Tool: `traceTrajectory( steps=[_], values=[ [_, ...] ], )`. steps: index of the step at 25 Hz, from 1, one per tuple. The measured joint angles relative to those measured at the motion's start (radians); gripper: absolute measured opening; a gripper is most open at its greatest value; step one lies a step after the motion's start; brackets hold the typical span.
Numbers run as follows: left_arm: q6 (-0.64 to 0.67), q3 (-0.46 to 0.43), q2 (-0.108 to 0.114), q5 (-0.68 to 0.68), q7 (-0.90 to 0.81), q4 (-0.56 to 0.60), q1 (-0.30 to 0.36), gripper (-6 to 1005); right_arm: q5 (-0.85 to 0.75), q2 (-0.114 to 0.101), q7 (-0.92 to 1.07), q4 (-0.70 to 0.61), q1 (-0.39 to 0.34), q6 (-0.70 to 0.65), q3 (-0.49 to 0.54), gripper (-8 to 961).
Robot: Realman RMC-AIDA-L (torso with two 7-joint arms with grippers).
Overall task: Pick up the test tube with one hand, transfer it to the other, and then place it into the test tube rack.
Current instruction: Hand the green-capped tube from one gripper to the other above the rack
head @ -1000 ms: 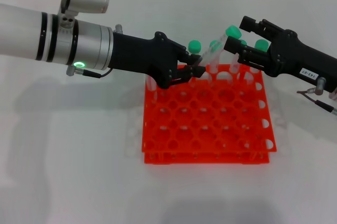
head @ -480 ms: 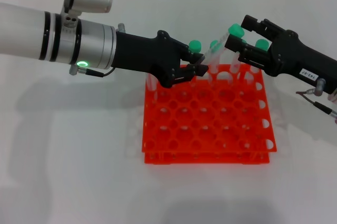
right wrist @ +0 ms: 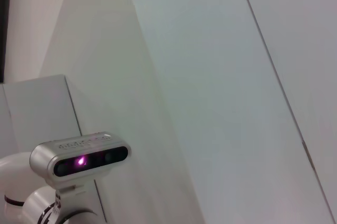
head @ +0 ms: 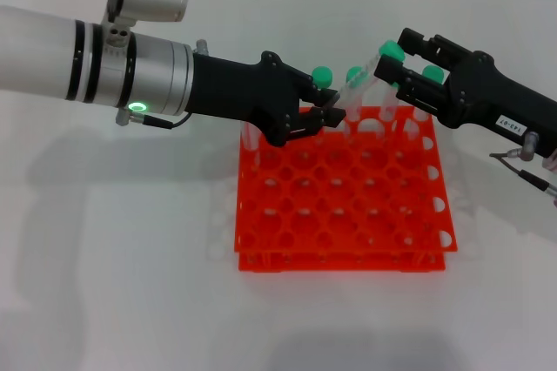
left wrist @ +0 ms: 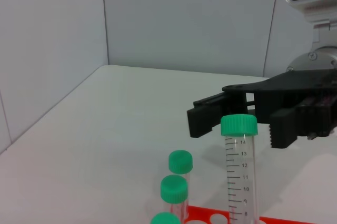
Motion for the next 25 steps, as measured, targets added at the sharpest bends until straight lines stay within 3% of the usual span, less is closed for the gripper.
traceTrajectory(
  steps=[8, 25],
  values=[
    [0.0, 0.001, -0.003, 0.0, 0.004, 0.0, 0.001, 259, -0.002, 0.0, 0.003, -0.001, -0.001, -0.003, -0.001, 576],
    [0.0, 0.0, -0.01, 0.002, 0.004, 0.0, 0.0, 265, -0.008, 0.0, 0.002, -0.001, 0.005, -0.015, -0.002, 456]
  ],
)
